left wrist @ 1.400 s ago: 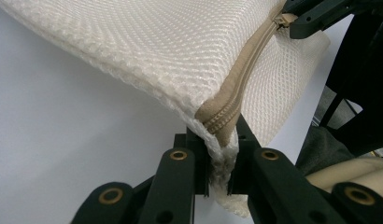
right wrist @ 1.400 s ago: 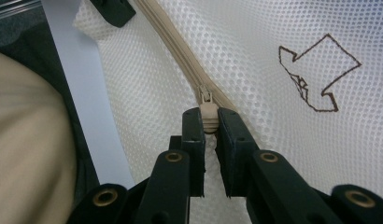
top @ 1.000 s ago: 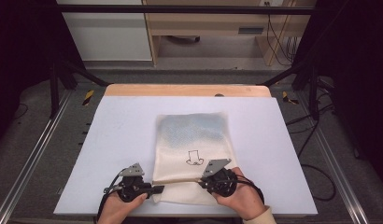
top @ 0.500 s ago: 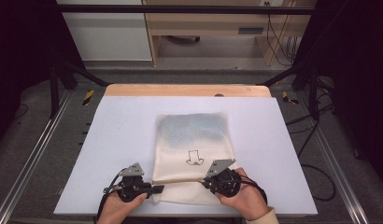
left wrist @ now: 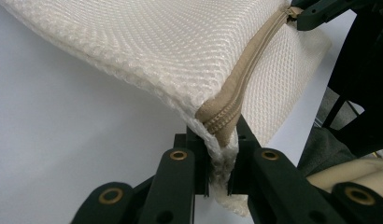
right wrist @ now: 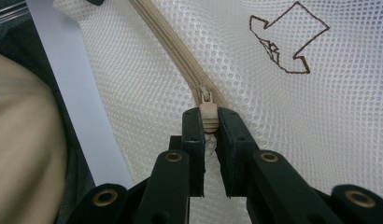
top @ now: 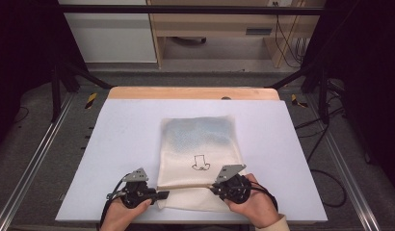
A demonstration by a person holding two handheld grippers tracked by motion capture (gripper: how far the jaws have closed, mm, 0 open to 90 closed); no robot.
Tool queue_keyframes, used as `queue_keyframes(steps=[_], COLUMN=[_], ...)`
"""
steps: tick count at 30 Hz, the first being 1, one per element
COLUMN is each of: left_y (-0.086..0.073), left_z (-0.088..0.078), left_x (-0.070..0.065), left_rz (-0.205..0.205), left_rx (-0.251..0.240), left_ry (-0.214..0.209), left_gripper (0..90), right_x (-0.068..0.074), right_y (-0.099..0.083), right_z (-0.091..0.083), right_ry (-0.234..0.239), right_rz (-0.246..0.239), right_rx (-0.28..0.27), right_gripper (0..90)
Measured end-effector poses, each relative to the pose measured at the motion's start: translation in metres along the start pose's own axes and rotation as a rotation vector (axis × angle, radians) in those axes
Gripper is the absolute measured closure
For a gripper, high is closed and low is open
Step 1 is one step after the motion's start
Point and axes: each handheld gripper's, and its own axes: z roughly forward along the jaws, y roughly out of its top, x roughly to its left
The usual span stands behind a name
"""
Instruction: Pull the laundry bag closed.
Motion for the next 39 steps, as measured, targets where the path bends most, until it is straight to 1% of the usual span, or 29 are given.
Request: queue_keyframes(steps=[39], left_y=[0.0002], left_z=[-0.0002], left_x=[-0.0001], left_rz=[0.002], left_rx=[0.002], left_ry=[-0.002], left_gripper=[82.4], right_x=[-0.0002], right_y=[-0.0014], right_z=[0.0000], right_ry=[0.013], right_rz=[0.004], right_rx=[0.007], right_gripper=[82.0])
